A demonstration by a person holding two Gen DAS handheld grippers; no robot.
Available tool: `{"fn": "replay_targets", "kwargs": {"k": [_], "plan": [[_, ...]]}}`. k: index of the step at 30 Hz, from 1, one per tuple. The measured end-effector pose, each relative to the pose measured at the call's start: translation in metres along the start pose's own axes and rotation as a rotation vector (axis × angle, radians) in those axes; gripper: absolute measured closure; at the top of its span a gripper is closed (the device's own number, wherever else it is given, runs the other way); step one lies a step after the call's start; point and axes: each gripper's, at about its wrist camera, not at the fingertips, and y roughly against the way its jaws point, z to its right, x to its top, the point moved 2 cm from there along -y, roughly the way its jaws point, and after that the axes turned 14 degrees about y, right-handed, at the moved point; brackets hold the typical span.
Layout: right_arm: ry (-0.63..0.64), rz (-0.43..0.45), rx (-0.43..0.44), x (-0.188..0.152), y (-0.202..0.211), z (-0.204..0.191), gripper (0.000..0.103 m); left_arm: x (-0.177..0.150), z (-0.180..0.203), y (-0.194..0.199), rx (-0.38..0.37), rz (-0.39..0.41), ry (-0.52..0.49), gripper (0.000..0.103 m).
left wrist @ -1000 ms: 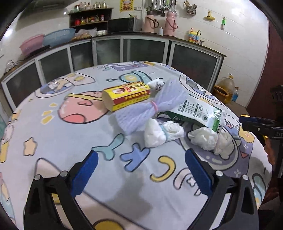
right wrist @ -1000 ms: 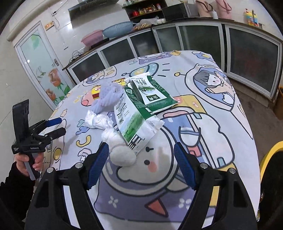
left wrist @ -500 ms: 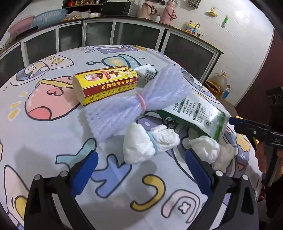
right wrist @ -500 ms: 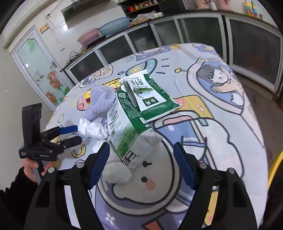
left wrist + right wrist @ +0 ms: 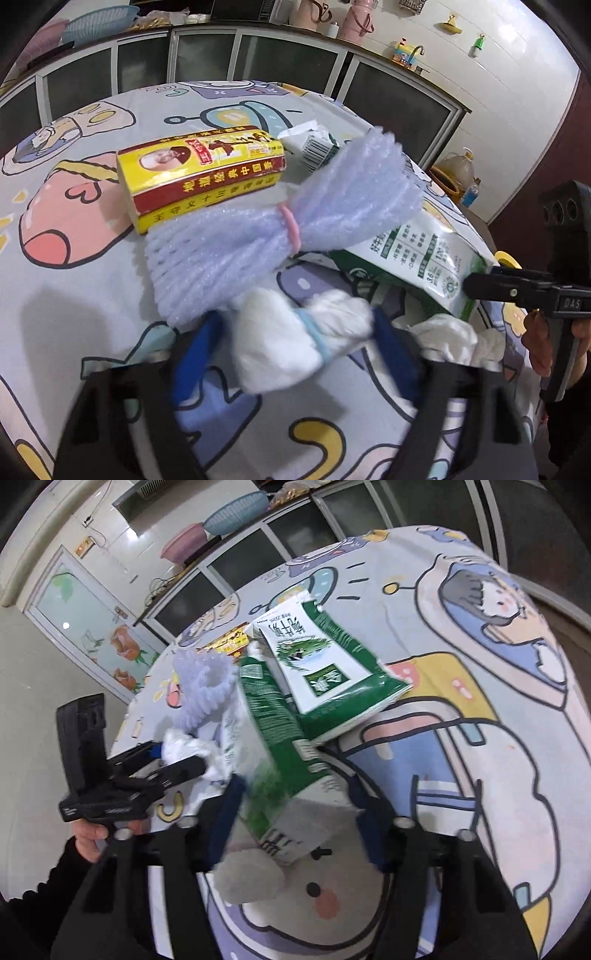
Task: Collect trash
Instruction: 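Grasp the white tissue with the left tool while the right tool grasps the green tube, then carry the tissue and green tube over the bin and open both tools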
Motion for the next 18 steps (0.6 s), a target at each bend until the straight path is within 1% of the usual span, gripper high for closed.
{"fn": "replay_targets", "kwargs": {"k": [1,2,3,5,7,9,10,12,18], "plan": [[0.003,0.003,0.001,0.0,0.001,-0.001,0.057,0.0,0.002,0.001,-0.01,0.003,-0.001,0.045],[0.007,0.003,0.006,0.001,0.002,-0.002,0.06,-0.001,0.004,0.002,0.002,0.014,-0.011,0.048],[0.017,0.005,0.021,0.0,0.004,-0.005,0.065,-0.002,0.006,0.002,0.01,0.018,-0.023,0.05],[0.05,0.017,0.017,0.001,0.009,-0.013,0.067,-0.006,0.009,0.005,0.025,0.028,-0.041,0.053],[0.076,0.022,0.002,0.0,0.013,-0.02,0.07,-0.009,0.01,0.011,0.021,0.026,-0.038,0.054],[0.089,0.028,0.018,-0.001,0.019,-0.027,0.075,-0.012,0.009,0.02,0.002,0.028,-0.023,0.054],[0.097,0.039,0.019,-0.002,0.022,-0.03,0.075,-0.014,0.009,0.027,-0.011,0.032,-0.016,0.054],[0.109,0.049,0.019,-0.002,0.028,-0.034,0.078,-0.017,0.009,0.038,-0.014,0.047,-0.014,0.054],[0.11,0.085,0.024,0.0,0.044,-0.043,0.079,-0.026,0.003,0.073,-0.03,0.092,0.008,0.054]]}}
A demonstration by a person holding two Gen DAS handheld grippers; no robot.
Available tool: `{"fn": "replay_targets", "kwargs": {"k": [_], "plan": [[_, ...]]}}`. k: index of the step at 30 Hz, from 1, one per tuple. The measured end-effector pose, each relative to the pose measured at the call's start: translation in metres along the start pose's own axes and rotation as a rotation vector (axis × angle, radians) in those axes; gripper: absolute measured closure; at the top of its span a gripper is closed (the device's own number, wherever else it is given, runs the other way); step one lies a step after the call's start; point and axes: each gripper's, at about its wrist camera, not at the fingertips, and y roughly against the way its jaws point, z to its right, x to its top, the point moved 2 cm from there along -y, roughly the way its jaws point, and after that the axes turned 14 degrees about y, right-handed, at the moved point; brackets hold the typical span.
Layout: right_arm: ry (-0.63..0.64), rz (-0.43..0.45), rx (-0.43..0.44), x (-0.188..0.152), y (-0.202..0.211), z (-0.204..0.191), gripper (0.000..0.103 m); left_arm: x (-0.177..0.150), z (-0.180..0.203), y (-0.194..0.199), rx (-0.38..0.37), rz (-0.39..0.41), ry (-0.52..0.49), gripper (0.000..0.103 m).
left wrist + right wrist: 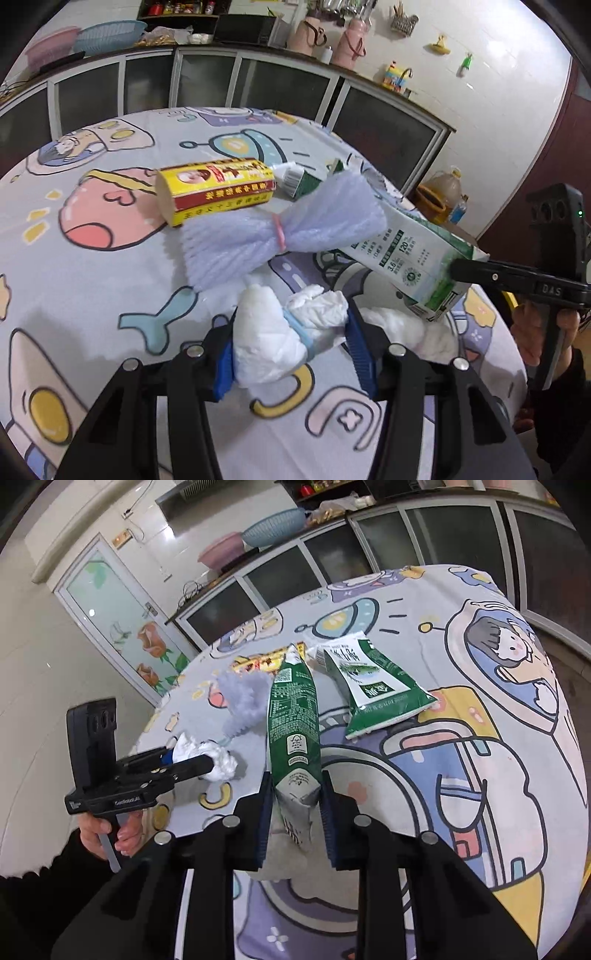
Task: Collect trash
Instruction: 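Carry the tissue and green tube over the bin and open both tools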
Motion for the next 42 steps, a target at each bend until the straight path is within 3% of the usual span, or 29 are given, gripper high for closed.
{"fn": "replay_targets", "kwargs": {"k": [12,21,31,42], "plan": [[0.018,0.073,-0.009,0.002,0.043,-0.026,0.081,-0.02,0.004,0.057,-0.025,0.065,0.002,0.054],[0.019,0.124,-0.033,-0.006,0.08,-0.031,0.081,-0.033,0.019,0.078,-0.044,0.087,-0.012,0.054],[-0.011,0.182,-0.077,-0.022,0.127,-0.02,0.081,-0.035,0.052,0.084,-0.071,0.086,-0.065,0.054],[-0.078,0.233,-0.171,-0.058,0.185,0.012,0.081,-0.039,0.12,0.062,-0.122,0.043,-0.166,0.054]]}}
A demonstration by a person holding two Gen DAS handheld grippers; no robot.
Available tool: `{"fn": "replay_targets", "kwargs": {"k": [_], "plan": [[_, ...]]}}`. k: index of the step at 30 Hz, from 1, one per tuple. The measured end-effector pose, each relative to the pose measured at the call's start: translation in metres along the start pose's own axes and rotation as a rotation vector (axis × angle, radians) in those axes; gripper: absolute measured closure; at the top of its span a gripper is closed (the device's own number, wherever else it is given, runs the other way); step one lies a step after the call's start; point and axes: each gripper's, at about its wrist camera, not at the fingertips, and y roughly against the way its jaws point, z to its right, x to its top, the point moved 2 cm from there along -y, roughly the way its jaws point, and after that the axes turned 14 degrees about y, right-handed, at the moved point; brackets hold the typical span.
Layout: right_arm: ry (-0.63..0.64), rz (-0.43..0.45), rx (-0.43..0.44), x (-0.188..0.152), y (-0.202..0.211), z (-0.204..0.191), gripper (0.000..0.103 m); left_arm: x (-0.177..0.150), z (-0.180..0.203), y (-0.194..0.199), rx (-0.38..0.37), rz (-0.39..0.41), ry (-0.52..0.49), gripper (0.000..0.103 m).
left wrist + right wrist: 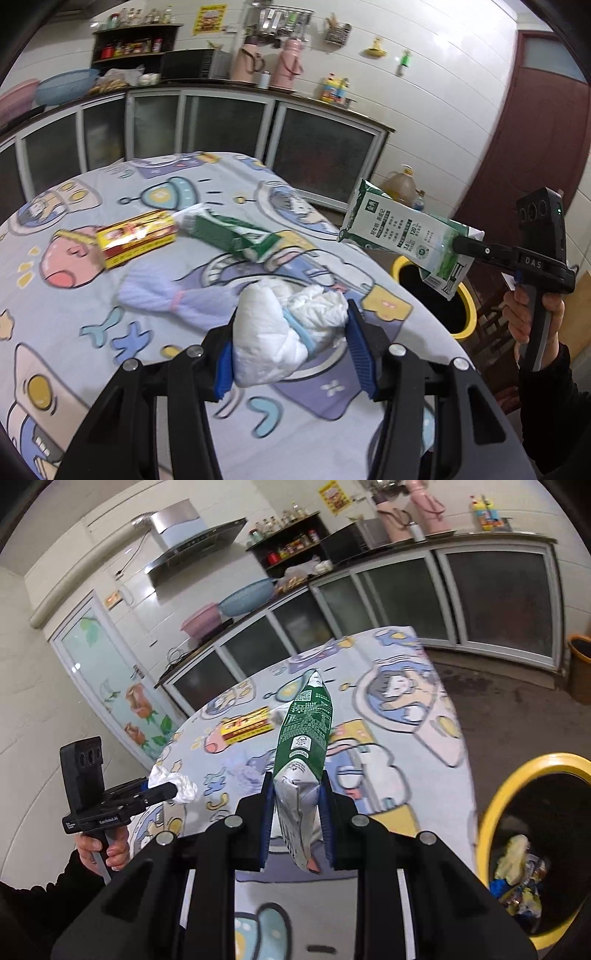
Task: Collect trash
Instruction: 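Carry the tissue and green tube over the bin and open both tools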
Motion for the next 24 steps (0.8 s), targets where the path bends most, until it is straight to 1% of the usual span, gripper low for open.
{"fn": "replay_targets", "kwargs": {"k": [6,10,16,21,24], "plan": [[-0.046,0.031,-0.08,-0.017,0.038,0.032,0.081,0.002,0.048,-0.029,-0.054,-0.043,-0.075,0.054],[-0.093,0.055,-0.149,-0.032,0.067,0.058,0.081,0.002,0.084,-0.054,-0.098,-0.073,-0.131,0.054],[-0.162,0.068,-0.275,-0.058,0.105,0.097,0.081,0.002,0.134,-0.093,-0.173,-0.118,-0.18,0.054],[-0.211,0.063,-0.373,-0.078,0.123,0.128,0.081,-0.004,0.179,-0.13,-0.223,-0.164,-0.221,0.054],[-0.244,0.058,-0.406,-0.091,0.127,0.146,0.081,-0.01,0.201,-0.152,-0.244,-0.187,-0.243,0.054]]}}
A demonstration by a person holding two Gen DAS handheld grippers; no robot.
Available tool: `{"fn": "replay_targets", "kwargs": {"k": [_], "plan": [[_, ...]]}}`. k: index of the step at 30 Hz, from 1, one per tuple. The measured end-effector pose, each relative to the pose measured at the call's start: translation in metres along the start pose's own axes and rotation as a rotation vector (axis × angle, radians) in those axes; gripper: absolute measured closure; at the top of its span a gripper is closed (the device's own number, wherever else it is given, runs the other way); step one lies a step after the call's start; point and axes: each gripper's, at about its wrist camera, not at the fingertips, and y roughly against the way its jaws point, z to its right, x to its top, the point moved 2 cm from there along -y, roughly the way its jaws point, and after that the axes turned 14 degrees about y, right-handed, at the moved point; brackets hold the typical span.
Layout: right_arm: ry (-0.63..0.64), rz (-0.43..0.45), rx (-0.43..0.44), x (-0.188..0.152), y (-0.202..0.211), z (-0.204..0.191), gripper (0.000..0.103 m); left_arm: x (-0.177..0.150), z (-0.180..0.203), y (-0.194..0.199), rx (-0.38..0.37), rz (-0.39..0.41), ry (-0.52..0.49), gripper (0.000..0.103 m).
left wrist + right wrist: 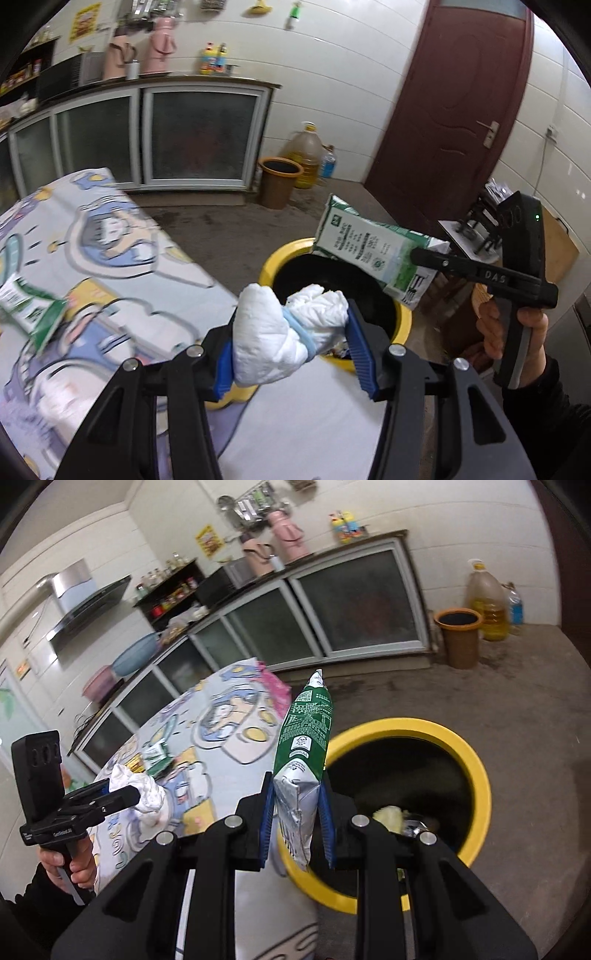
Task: Collect trash
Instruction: 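Carry the tissue and green tube over the bin and open both tools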
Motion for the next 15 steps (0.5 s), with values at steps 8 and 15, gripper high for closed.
{"fn": "replay_targets", "kwargs": {"k": [8,15], "plan": [[-0.064,-0.029,-0.074,-0.021,-0.012,0.041,0.081,0.006,0.028,-0.062,-0.011,-0.055,-0.011,0.054],[-0.106,-0.062,-0.103,-0.032,-0.024,0.062,0.08,0.007,0.042,-0.105,0.001,-0.092,0.004,0.054]]}}
